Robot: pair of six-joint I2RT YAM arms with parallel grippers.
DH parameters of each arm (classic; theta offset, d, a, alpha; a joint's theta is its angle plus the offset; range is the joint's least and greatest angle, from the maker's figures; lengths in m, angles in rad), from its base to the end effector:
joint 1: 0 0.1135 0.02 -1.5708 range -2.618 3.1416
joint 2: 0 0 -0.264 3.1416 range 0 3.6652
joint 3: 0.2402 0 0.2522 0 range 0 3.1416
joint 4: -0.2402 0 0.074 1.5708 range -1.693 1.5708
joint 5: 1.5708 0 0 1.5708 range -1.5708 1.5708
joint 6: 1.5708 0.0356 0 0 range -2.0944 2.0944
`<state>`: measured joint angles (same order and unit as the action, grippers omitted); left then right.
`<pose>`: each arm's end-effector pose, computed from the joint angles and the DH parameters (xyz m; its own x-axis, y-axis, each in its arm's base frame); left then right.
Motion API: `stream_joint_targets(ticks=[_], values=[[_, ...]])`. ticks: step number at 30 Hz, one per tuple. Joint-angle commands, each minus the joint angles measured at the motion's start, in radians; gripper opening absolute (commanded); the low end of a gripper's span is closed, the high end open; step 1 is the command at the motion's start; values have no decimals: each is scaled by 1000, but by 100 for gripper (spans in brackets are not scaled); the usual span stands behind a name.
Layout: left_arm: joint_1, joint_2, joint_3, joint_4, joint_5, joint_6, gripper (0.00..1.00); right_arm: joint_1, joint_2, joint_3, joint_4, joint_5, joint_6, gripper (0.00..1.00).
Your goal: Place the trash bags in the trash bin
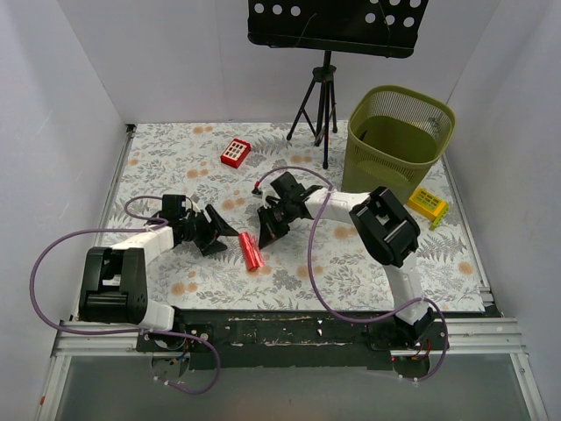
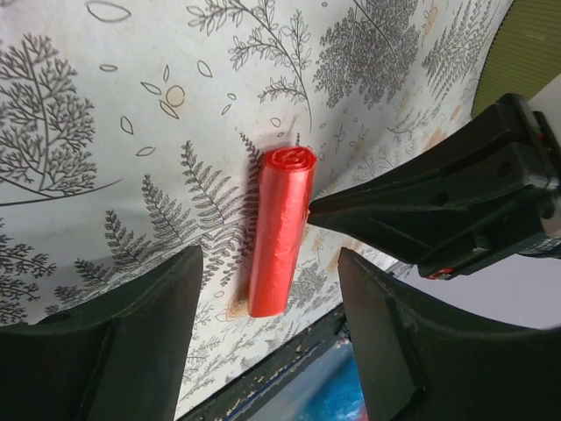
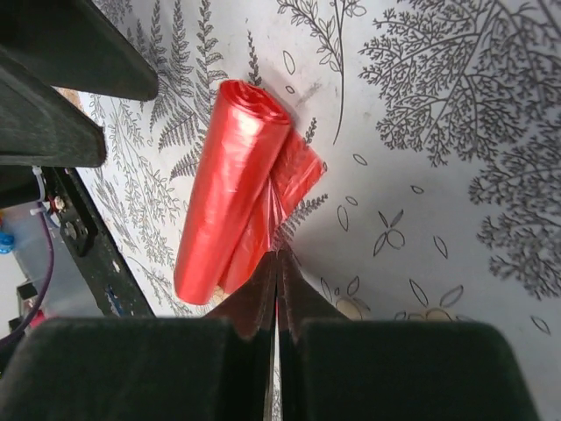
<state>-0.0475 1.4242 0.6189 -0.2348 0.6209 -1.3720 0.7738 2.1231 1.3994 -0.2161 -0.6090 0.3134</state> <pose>0.2453 -0.0324 0.1508 -0.4963 -0.7746 0.3919 -0.7788 0.1978 -0.5953 0.3024 0.3239 0.1377 -0.8005 -0.4286 -0.4188 -0.5969 0.5077 0.6213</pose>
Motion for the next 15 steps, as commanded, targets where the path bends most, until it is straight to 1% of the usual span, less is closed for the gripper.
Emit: stream_joint_targets(ticks=[1,6,9,11,13,15], values=[[5,-13,-25,100,54,-55,63,-13,-126,21,-37,28,-82,1],[1,31,-13,135,46,-68,64,-13,-213,-6,-60,20,-122,1],[-15,58,1,135,16,-76,62,-13,-230,-30,-66,76,-149,1],[-43,77,19,123,-24,-75,59,-16,-230,-30,-80,141,-158,7],[-77,96,60,43,-125,-44,57,-33,-229,-22,-94,164,-160,14],[-86,120,74,11,-151,-35,55,-51,-236,-22,-98,173,-166,16]])
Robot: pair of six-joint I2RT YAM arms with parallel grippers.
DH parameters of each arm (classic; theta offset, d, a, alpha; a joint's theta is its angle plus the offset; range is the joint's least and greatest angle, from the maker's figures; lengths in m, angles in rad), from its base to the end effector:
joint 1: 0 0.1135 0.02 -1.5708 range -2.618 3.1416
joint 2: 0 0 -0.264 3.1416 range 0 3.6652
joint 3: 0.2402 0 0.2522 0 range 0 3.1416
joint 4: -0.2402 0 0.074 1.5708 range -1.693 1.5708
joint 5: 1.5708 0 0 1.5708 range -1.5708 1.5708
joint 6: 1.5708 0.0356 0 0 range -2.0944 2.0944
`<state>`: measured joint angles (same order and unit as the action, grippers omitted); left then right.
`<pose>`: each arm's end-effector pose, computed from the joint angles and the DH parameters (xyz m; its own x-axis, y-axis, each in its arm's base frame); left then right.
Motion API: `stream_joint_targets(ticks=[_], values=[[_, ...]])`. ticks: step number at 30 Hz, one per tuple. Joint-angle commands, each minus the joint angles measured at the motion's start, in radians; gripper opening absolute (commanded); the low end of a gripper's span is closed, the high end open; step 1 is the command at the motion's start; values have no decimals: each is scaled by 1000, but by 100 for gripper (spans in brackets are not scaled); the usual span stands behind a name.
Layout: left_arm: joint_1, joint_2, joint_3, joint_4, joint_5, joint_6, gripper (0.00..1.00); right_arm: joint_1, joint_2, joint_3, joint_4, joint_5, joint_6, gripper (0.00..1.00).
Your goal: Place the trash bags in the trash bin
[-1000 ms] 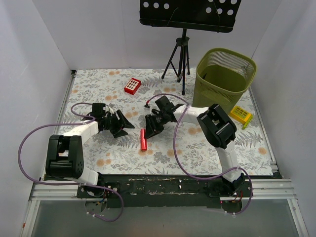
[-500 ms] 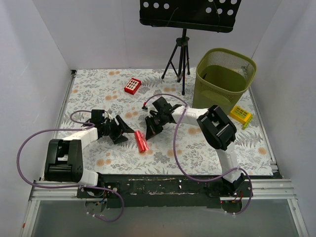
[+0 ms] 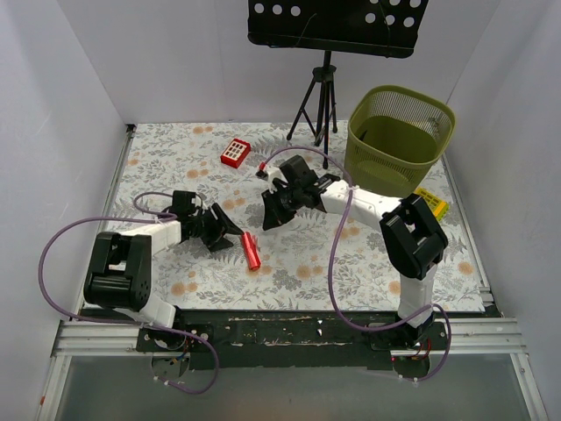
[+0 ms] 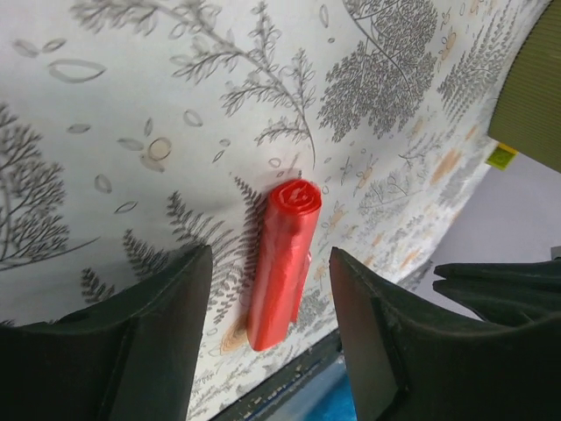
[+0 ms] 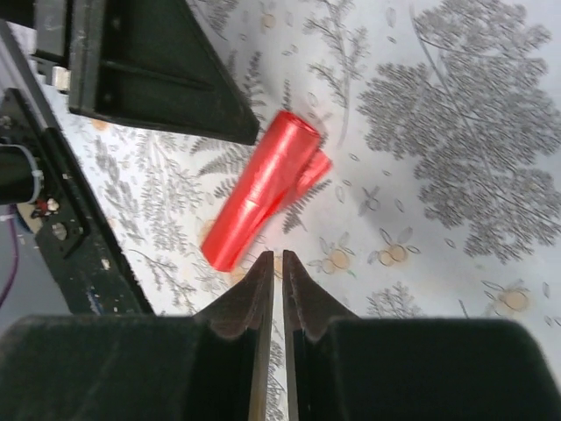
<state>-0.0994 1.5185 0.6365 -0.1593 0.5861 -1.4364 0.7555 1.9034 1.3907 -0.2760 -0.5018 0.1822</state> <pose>0.2573 -0.0455 0.1367 -0.4725 -0.7826 0.4054 -0.8027 0.1922 -0.5645 0.2964 0.3027 0.2205 -0.6615 -0.4048 -0.6313 -0.7403 0.4872 0.4633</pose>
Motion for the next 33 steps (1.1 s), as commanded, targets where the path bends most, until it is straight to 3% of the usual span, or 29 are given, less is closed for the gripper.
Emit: stream_joint_targets(ticks=[1,14,19,21,25,29,33], values=[[-37,38,60,-75,-123,30,53,-44,-24,-18,-38,72,-39,17],[-143,195,98,-74,-144,62,40,-77,-171,-177,0,97,-56,25],[-143,209,101,-39,-83,88,11,-88,-201,-200,23,48,-75,31],[-145,194,97,-2,-49,97,0,-97,-199,-214,44,-15,-73,38],[-129,140,48,201,146,119,0,-108,-170,-231,112,-125,-9,58],[-92,77,-60,531,394,-10,0,-116,-104,-216,195,-288,68,74],[-72,45,-83,618,481,-35,0,-116,-37,-158,228,-392,76,85]])
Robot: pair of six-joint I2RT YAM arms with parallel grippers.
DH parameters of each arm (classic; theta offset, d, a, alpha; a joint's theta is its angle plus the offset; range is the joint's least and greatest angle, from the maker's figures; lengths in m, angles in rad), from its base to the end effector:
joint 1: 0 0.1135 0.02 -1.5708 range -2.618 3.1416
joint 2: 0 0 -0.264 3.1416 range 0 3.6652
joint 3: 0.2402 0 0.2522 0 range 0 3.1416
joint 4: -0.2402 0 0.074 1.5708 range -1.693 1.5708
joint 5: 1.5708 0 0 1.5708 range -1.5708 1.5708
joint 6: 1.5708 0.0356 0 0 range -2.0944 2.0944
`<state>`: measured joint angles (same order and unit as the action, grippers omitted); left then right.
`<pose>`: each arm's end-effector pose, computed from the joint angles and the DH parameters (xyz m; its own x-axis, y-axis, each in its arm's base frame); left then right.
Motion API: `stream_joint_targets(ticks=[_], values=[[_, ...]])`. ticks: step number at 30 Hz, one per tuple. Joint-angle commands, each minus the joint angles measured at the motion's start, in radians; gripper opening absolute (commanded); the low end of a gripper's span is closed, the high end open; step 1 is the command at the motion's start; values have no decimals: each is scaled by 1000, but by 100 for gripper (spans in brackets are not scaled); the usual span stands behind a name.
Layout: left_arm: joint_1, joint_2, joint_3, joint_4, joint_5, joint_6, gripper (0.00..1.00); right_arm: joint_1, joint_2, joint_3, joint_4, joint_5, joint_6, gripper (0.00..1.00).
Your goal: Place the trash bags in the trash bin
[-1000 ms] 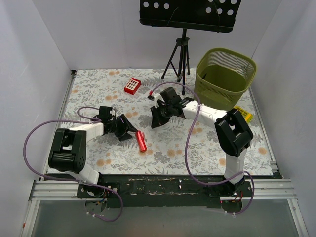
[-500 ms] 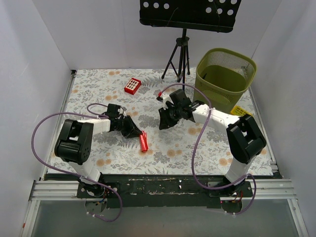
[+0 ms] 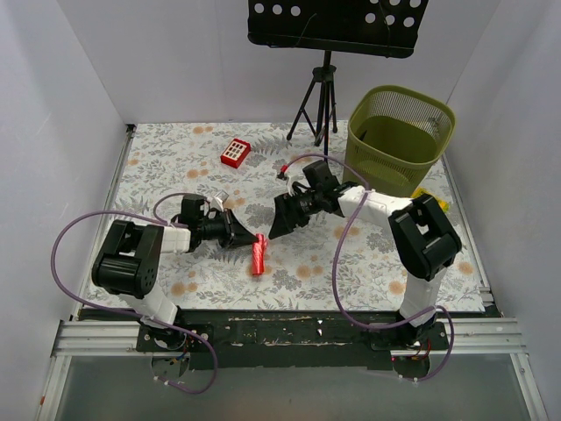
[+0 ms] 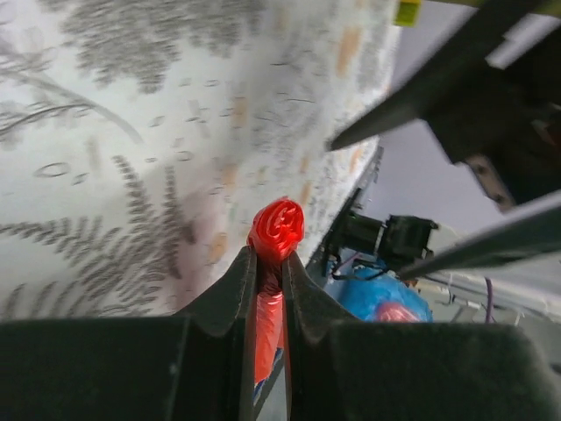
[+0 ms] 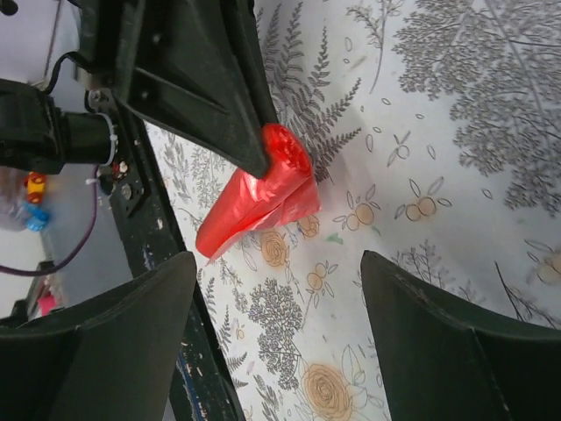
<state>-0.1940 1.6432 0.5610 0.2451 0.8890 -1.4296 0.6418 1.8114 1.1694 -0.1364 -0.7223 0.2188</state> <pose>0.2612 -0.0795 0.1171 -0.7279 -0.4928 0.4767 -0.6326 0.2147 -0.7441 0.2957 0.2504 0.2006 -0.7284 -0.3410 -0.5943 -0.6844 0.4028 0.6077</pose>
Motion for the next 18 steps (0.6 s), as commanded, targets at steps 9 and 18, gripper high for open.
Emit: stream_joint_targets(ticks=[9,18], values=[[57,-83,-42,362,263,-161,0,-1,118,95,126,-232,86,85],[59,-88,-56,431,289,-232,0,-2,163,114,219,-287,160,73]])
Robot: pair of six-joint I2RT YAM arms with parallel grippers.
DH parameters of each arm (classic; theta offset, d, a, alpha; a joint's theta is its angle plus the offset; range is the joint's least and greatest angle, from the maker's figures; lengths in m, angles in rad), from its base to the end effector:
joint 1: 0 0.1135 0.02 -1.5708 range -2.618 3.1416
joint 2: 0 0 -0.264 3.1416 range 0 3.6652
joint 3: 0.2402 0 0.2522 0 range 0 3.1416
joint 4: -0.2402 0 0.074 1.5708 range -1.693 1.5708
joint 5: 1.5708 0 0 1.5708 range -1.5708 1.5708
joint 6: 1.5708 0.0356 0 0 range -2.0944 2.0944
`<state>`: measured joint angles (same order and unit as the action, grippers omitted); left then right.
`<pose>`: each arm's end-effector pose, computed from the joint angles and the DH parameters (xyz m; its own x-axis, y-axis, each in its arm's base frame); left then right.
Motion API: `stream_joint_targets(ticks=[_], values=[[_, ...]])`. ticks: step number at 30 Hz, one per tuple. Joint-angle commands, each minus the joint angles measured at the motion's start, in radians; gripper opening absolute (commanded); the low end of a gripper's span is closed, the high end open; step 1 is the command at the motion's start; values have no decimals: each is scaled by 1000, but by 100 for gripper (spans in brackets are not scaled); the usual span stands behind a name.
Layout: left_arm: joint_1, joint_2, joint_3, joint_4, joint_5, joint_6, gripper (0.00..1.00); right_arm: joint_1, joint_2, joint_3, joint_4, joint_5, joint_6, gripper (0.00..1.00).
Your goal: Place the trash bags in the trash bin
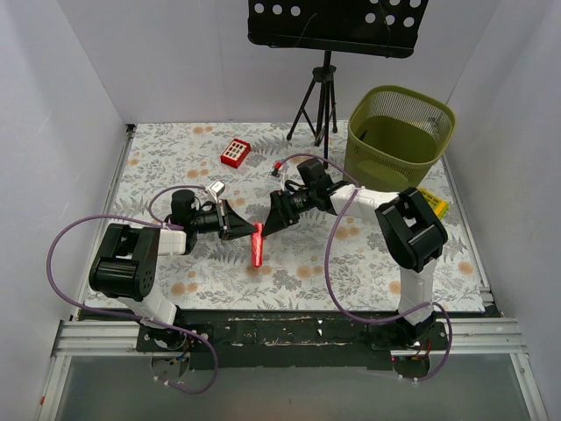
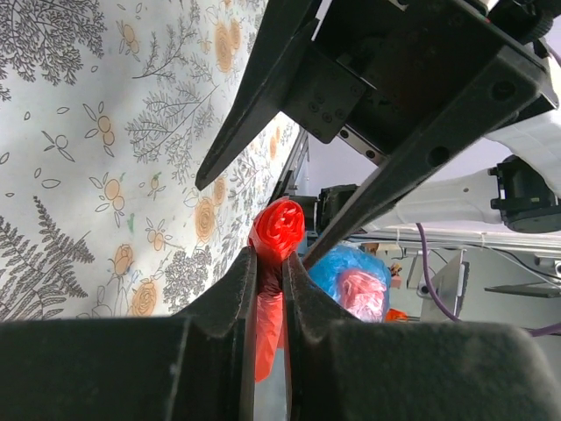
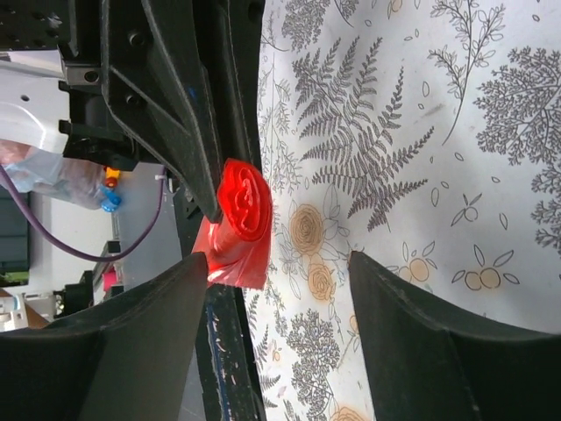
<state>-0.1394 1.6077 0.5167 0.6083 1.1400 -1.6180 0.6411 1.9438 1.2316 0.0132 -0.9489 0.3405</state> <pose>0.2676 -0.0702 0.1465 -0.8324 -0.3044 0.4631 -0.4995 0.0502 -0.8649 0.3140 0.2704 0.1837 -0.7690 -0.3311 -0.5469 -0.6262 0.2179 0.7486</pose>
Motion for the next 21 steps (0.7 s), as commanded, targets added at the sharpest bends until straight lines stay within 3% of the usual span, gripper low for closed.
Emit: stream_joint_targets(ticks=[1,9,13,16,18,21], values=[[4,-51,-11,74,38,-48,0,-1,36,57,70,-67,37,70],[20,-45,-14,82,30,-68,0,-1,46,52,116,-120,58,35],[26,-42,-14,59,15,-53,0,-3,41,46,142,-152,77,3],[29,-34,-3,4,-3,-19,1,-8,34,46,143,-165,80,1],[31,-31,15,-68,-17,26,32,-15,24,48,122,-159,72,1],[32,-31,39,-140,-40,88,49,-32,1,49,55,-128,31,1]])
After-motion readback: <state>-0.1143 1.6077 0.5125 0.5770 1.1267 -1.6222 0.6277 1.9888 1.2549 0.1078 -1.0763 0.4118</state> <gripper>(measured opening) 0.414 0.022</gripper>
